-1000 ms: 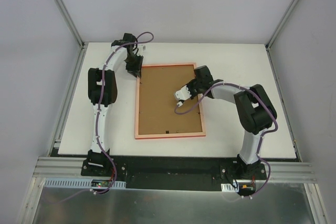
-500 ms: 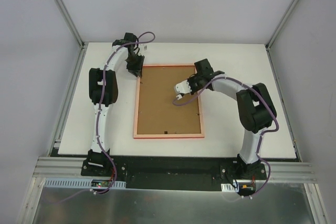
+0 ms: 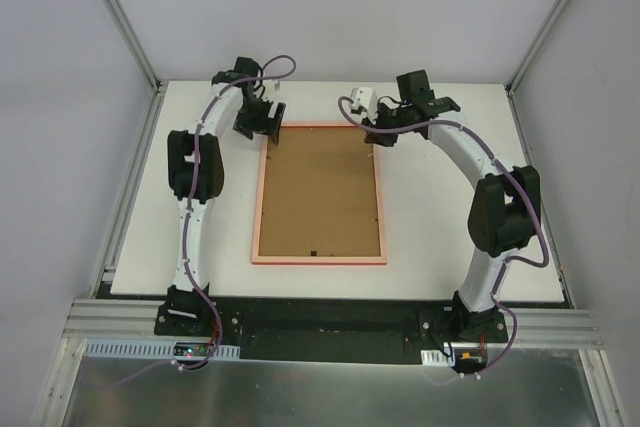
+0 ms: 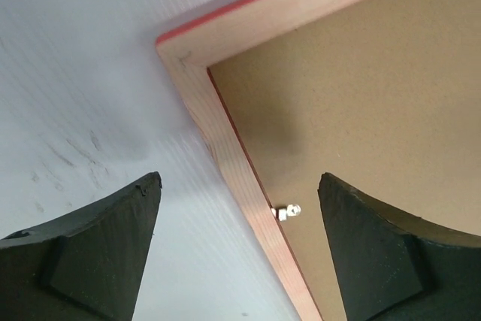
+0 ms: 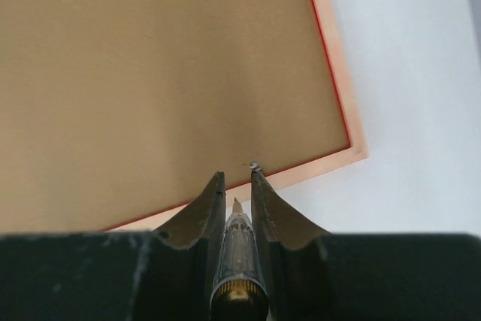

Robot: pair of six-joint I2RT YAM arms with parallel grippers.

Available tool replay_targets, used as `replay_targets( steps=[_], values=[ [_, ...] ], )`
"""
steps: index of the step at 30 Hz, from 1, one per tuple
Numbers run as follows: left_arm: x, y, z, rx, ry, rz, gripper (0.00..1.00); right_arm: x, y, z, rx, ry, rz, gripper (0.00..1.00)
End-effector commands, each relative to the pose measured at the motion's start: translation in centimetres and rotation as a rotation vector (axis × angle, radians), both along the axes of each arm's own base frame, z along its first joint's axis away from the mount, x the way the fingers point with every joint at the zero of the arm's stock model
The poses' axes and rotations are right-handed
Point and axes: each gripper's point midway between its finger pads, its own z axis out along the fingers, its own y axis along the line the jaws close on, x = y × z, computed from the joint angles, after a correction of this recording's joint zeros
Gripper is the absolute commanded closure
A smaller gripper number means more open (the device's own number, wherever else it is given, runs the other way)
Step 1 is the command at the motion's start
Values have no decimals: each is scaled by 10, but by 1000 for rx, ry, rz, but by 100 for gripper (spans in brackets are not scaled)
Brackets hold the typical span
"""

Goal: Take the photo out of the frame

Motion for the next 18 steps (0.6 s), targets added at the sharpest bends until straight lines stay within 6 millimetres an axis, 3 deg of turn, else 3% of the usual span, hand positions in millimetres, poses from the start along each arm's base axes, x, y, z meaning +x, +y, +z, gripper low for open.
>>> replay_targets(
  steps=[1, 3, 6, 8, 13, 18],
  values=[
    [-19, -19, 94, -101, -131, -74, 16, -34, -1, 14, 78, 183, -88, 100],
    [-36, -29, 113, -130, -155, -136, 16, -34, -7, 8, 83, 242, -150, 99],
    [-73, -56, 124, -127, -171, -273, 16, -45, -11, 5, 107, 361, -189, 100],
    [-102, -77, 124, -133, -169, -371, 17, -63, -10, 1, 112, 442, -172, 100],
    [-185, -128, 110, -171, -145, -646, 19, -93, -15, -14, 78, 496, -159, 100],
    [-248, -152, 85, -190, -140, -826, 22, -104, -26, -38, 23, 598, -282, 100]
  ],
)
